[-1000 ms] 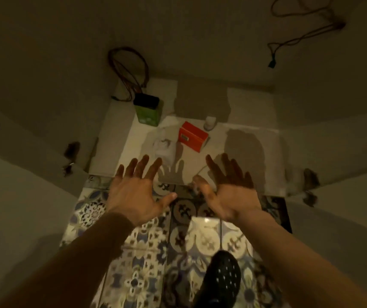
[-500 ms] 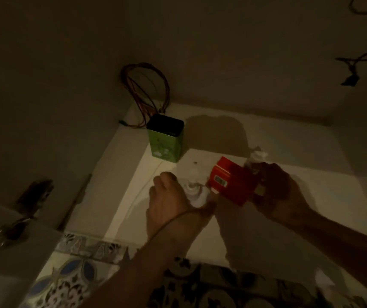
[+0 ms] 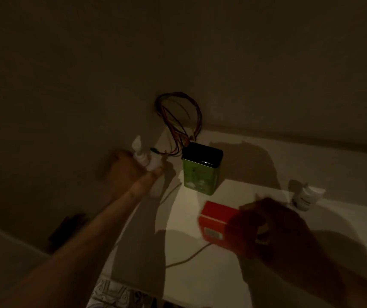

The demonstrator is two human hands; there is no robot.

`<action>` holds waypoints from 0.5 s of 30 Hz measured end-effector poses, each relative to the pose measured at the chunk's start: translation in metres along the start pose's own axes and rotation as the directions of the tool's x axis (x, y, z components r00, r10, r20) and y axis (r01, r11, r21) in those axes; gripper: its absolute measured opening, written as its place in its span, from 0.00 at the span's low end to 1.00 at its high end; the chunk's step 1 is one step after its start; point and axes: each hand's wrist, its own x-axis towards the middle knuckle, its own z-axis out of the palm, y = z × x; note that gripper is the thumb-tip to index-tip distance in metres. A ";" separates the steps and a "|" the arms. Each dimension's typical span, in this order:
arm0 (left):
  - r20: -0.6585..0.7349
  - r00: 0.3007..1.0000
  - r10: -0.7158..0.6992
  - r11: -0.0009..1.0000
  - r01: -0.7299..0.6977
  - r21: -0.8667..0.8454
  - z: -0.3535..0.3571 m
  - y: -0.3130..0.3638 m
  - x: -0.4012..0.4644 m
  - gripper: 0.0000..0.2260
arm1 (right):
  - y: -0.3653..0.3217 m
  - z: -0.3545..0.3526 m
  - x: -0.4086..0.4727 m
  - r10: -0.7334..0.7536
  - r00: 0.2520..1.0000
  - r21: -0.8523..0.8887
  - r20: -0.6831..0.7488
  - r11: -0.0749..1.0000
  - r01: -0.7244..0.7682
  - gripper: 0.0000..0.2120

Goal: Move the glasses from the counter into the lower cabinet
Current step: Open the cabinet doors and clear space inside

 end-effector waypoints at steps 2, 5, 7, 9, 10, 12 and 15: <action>0.036 0.999 0.007 0.999 -0.008 0.035 0.009 0.003 0.018 0.35 | -0.010 0.025 0.015 -0.010 0.999 -0.046 0.050 0.999 0.013 0.28; 0.019 1.000 0.010 0.993 -0.012 0.114 0.020 0.012 0.033 0.40 | -0.033 0.065 0.041 -0.034 0.999 -0.020 0.012 0.999 0.034 0.35; -0.037 0.999 0.005 0.988 0.001 0.155 0.025 0.015 0.038 0.39 | -0.043 0.082 0.059 0.044 0.999 0.090 -0.031 0.995 -0.041 0.33; -0.067 0.997 0.023 0.989 -0.013 0.150 0.029 0.013 0.039 0.39 | -0.053 0.092 0.070 0.072 0.997 0.147 -0.038 0.987 -0.066 0.30; -0.082 0.996 0.032 0.990 -0.020 0.139 0.030 0.011 0.038 0.39 | -0.055 0.096 0.074 0.069 0.997 0.165 -0.046 0.985 -0.060 0.28; -0.127 0.988 0.086 0.988 -0.068 0.141 0.029 0.010 0.034 0.40 | -0.061 0.100 0.078 0.069 0.996 0.190 -0.060 0.980 -0.056 0.28; -0.091 0.977 0.192 0.974 -0.178 0.137 0.023 0.007 0.022 0.44 | -0.063 0.106 0.083 0.082 0.993 0.199 -0.087 0.978 -0.063 0.26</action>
